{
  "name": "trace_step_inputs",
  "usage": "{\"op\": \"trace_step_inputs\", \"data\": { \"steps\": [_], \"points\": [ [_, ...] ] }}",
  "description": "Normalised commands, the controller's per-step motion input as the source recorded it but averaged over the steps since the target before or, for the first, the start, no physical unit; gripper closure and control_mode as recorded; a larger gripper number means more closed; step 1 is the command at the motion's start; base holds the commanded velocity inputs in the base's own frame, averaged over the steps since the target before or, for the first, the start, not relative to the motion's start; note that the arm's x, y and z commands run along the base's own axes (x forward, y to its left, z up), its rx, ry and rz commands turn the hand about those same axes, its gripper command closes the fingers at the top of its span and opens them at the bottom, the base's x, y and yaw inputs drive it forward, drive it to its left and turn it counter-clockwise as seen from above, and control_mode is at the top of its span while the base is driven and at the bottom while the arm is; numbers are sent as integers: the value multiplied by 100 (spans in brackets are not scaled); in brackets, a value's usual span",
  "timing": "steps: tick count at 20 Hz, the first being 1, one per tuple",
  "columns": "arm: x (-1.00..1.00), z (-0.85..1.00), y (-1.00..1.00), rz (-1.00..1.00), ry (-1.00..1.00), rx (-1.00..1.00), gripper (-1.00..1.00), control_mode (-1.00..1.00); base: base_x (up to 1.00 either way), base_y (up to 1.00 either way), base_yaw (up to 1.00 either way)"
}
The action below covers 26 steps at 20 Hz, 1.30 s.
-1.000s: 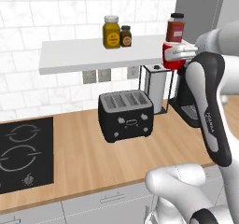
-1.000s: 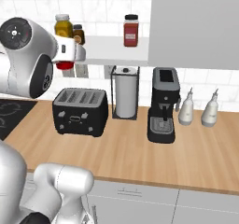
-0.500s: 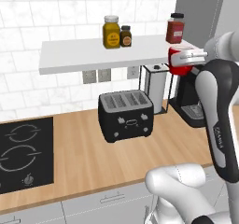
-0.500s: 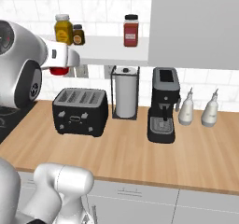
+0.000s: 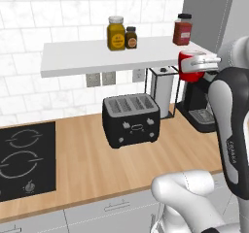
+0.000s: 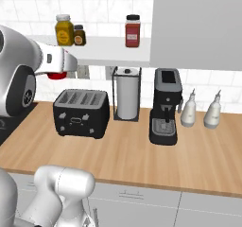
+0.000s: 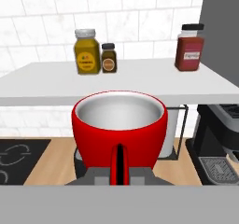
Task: Gather all objects into one cabinet and sort the glasses and bowls to opposite sides.
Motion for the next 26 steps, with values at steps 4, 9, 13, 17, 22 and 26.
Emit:
{"op": "trace_step_inputs", "data": {
  "steps": [4, 9, 13, 17, 22, 26],
  "points": [
    [0, 0, 0, 0, 0, 0, 100, -100, 0, 0, 0],
    [-1, 0, 0, -1, 0, 0, 100, -100, 0, 0, 0],
    [-29, -7, 0, -6, 0, 0, 100, -100, 0, 0, 0],
    [-29, -5, 0, -7, 0, 0, 100, -100, 0, 0, 0],
    [-10, -8, 0, -3, 0, 0, 100, -100, 0, 0, 0],
    [-1, 0, 0, 0, 0, 0, 100, 100, -9, 0, 0]
  ]
}}
